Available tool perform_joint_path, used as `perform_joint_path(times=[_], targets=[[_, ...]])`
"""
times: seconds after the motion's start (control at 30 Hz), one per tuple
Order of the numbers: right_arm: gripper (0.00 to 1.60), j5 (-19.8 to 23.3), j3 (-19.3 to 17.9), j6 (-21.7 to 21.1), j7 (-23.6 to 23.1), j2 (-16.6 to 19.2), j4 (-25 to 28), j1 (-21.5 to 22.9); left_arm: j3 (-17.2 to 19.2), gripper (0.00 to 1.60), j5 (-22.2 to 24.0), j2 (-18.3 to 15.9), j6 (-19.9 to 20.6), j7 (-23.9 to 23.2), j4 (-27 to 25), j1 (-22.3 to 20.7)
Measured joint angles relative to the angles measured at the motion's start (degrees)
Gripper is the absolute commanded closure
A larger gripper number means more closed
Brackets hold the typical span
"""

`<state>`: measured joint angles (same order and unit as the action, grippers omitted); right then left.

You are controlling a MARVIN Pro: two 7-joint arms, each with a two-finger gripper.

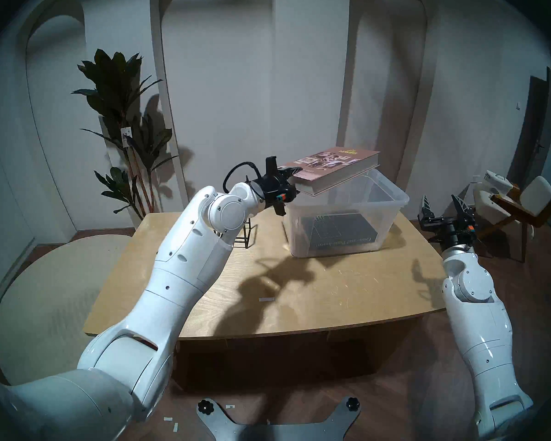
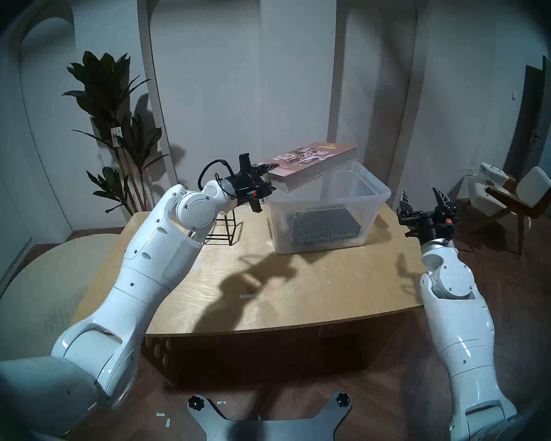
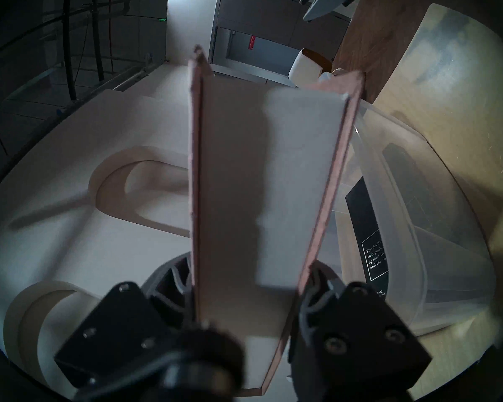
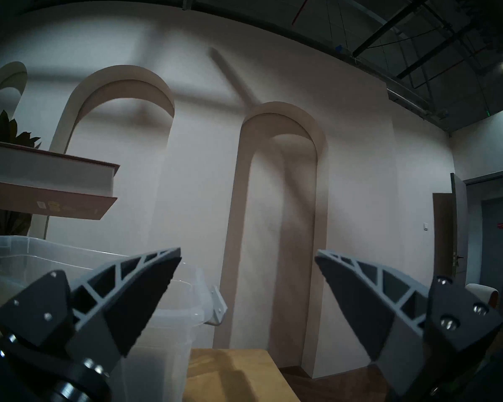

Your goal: Pack the books into the storage box

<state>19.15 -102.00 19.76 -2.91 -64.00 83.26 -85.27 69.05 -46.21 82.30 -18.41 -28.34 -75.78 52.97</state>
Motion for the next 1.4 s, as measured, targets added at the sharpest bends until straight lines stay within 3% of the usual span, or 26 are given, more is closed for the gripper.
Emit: perform_joint_path(times=[0.33, 1.4], targets=[[0.0, 0.65, -2.08, -0.11, 1.27, 1.11, -1.88, 0.71, 0.97, 1.6, -1.71, 2.84, -3.7, -0.8, 8.43, -4.12], [0.0, 0.83, -2.01, -0.14, 2.24, 1.87, -2.99, 1.64, 0.1, 1.6, -9.84, 10.07, -14.33, 0.85, 29.91, -16.74]])
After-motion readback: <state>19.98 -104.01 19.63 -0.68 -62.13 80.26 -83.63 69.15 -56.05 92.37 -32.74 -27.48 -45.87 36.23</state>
